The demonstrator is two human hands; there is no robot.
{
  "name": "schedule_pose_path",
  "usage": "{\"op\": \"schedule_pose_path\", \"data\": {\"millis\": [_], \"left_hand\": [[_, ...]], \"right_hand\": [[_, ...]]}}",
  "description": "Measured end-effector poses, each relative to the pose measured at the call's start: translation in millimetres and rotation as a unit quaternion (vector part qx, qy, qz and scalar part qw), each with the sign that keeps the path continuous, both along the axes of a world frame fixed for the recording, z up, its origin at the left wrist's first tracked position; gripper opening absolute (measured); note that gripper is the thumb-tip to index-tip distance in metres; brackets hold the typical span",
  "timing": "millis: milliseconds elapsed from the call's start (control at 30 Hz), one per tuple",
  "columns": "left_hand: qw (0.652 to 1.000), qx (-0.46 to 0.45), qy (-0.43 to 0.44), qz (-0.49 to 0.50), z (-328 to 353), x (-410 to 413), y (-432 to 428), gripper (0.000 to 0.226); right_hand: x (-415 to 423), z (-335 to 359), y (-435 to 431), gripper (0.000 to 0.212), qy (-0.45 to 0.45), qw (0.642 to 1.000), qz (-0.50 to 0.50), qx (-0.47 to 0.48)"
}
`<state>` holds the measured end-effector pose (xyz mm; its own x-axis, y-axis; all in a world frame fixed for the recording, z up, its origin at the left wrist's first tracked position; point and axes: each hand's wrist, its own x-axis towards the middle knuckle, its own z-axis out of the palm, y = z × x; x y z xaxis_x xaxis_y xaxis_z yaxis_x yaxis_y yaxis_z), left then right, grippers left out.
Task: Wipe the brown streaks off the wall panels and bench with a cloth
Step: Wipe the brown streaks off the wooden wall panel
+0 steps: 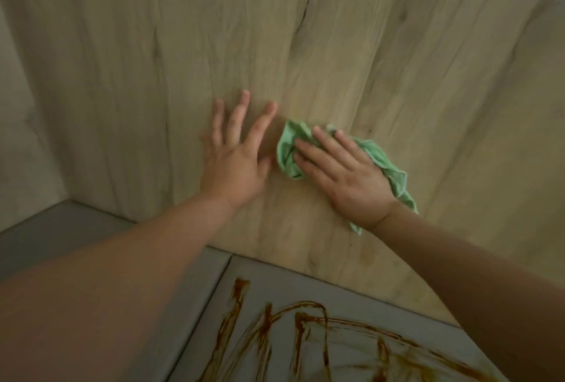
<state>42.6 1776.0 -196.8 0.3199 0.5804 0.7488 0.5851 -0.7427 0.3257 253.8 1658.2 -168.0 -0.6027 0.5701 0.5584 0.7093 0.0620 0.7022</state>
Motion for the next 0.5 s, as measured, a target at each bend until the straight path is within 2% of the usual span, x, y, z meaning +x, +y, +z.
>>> {"op": "schedule_pose_path", "data": {"millis": [67, 167, 300, 400, 500], "left_hand": [[1.0, 0.013, -0.012, 0.008, -17, -17, 7, 0.082], [0.998, -0.039, 0.007, 0.042, -38, -30, 13, 0.086], [0.998, -0.042, 0.015, 0.046, -45, -27, 22, 0.087], [0.998, -0.035, 0.024, 0.045, -45, -30, 25, 0.085], [0.998, 0.005, 0.053, 0.039, -42, -45, 30, 0.09]], "right_hand": [[-10, -43, 13, 0.055, -0.05, 0.996, -0.01, -0.069], [-19, -100, 20, 0.076, -0.113, 0.978, -0.051, -0.168], [-23, -141, 23, 0.067, -0.212, 0.945, -0.066, -0.239], [-21, -103, 29, 0.059, -0.248, 0.942, -0.041, -0.222], [-31, -15, 40, 0.065, -0.124, 0.986, -0.064, -0.09]]}}
